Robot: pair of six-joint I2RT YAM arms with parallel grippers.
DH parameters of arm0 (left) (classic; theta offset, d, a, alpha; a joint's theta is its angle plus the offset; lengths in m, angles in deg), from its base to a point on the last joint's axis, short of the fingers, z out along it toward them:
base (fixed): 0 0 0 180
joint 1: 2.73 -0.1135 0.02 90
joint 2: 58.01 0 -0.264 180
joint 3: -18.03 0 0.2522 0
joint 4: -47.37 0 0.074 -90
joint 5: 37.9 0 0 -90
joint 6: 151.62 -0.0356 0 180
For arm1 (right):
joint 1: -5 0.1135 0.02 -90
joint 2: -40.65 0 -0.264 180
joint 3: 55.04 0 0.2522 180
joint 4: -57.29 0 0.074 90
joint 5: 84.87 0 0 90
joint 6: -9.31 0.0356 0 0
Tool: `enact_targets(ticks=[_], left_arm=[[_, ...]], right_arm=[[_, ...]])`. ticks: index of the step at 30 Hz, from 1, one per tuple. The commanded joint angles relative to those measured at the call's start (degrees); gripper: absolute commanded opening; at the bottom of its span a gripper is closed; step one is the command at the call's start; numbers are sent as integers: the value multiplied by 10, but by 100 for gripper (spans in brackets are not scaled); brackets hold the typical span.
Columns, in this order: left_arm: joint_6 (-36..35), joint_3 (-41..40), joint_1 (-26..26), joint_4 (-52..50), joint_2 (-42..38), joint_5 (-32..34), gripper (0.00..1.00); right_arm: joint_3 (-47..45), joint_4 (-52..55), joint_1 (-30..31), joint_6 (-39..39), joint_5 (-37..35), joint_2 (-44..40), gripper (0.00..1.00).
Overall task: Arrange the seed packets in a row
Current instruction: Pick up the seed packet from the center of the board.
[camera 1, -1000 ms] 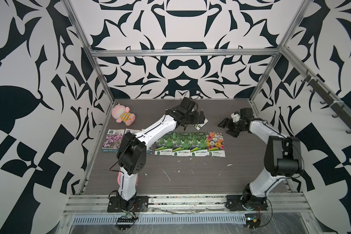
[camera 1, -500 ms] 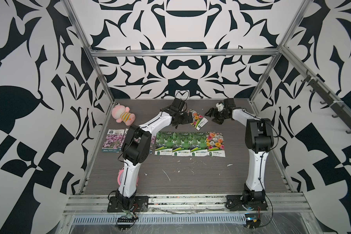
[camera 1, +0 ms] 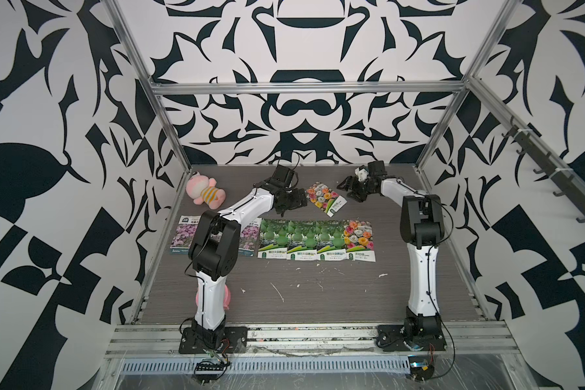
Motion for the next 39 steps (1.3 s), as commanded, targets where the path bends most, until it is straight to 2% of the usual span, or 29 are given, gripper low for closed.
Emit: enact_targets(ticks=[1,7,13,24,31,39], left_arm=[[64,18,2,20,42,-30,73],[131,51,13,39,91,-31,61],[179,48,27,65,113,-26,50],[195,70,51,91,159,-36,37],[195,101,51,91,194,-50,31],[191,147,51,73,241,-50,27]], right_arm=[[-26,20,11,7,5,-7,72],[-43,18,16,12,9,-8,68],[-53,24,16,2,3,-17,67],[-57,95,9,-64,-36,-52,65],[-71,113,9,-88,-14,-47,61],[-82,91,9,-74,9,-36,56]])
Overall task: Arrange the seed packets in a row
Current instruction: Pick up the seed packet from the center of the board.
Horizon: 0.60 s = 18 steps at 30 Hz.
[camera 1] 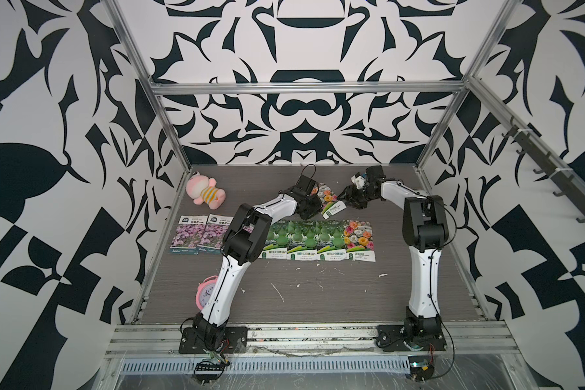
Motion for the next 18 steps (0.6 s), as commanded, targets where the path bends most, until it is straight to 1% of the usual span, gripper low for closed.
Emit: enact_targets(ticks=[1,3,5,11,18], left_arm=[[-11,22,-2,-33,38,2,26],[-21,38,-2,-43,46,1,26],[-27,45,-3,-47,50,-1,27],[-32,44,-7,-50,53,-12,26],[-39,43,-9,-59,56,-18,26]], right_arm=[[-16,25,2,3,5,11,55],[-16,19,3,9,12,13,54],[-16,11,2,12,20,14,51],[4,3,2,21,59,24,41],[6,-45,1,64,102,23,39]])
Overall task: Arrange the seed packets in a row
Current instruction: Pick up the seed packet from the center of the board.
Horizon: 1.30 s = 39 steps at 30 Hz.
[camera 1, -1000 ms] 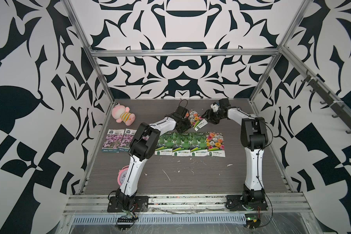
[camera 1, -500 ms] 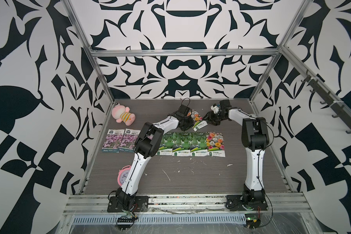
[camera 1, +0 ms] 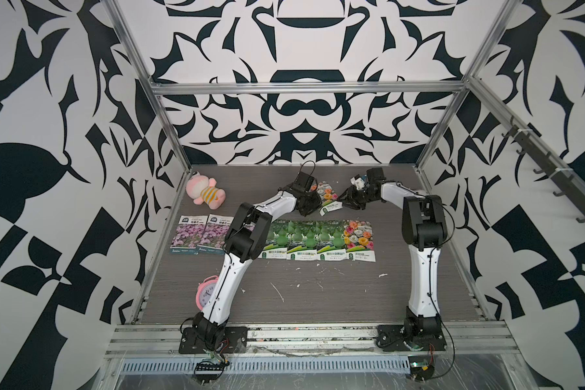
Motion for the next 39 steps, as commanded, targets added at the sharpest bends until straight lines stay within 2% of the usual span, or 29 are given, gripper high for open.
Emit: enact_targets(ticks=[1,8,12,18,22,24,28,32,37,39], left_arm=[[-13,0,0,-43,31,-9,26],[-15,0,-1,-45,31,-16,26],[-17,1,-2,-45,31,-18,25],[-17,2,-9,-42,22,-21,25],[-24,1,-16,-41,5,-32,26],[-26,-15,-21,-20,-23,-34,28],[-30,-84,-28,53,-121,-32,48],[-23,-148,-35,83,-204,-43,66],[33,-264,-43,197,-288,-86,90],[70,-297,-43,250,-306,-102,94]], right_arm=[[4,-27,7,32,44,5,38],[-15,-85,8,75,69,5,36],[-26,-101,8,87,69,3,32],[-41,-131,8,101,46,-15,18],[-54,-159,8,117,35,-35,2],[-67,-183,8,130,34,-52,0],[-120,-257,6,164,34,-116,0],[-188,-360,4,243,64,-181,0],[-332,-510,4,354,93,-282,0],[-380,-549,4,389,93,-321,0]])
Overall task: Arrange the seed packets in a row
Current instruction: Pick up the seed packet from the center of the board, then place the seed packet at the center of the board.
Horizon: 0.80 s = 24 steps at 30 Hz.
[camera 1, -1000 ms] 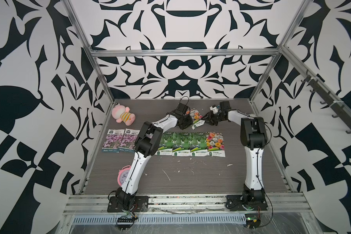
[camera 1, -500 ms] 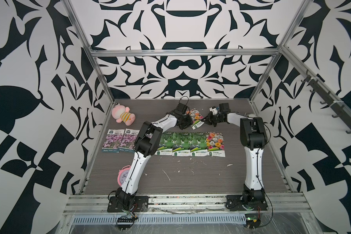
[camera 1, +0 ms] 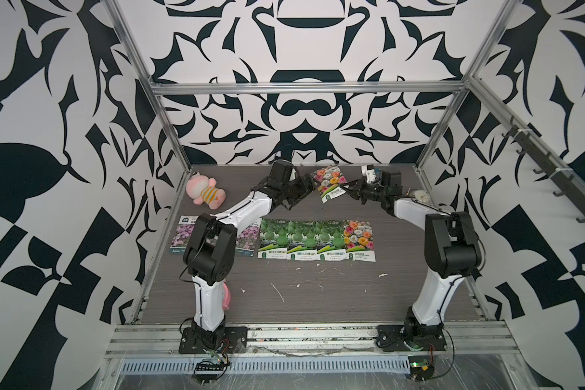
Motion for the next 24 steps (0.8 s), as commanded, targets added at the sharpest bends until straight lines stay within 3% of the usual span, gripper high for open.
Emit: enact_targets(ticks=[1,6,12,17,24], left_arm=[[70,-54,-1,116,-12,-45,95],[164,-79,6,228,1,-73,89],[206,-78,24,275,25,-72,80],[229,-62,32,315,40,-88,48],[219,-87,35,322,14,-73,24]], right_arm=[[-74,-120,0,96,22,-65,0],[-154,-162,0,148,10,-153,0],[-162,-117,1,147,-3,-215,0],[-162,-111,0,157,0,-223,0],[-160,-78,-13,138,-11,-226,0]])
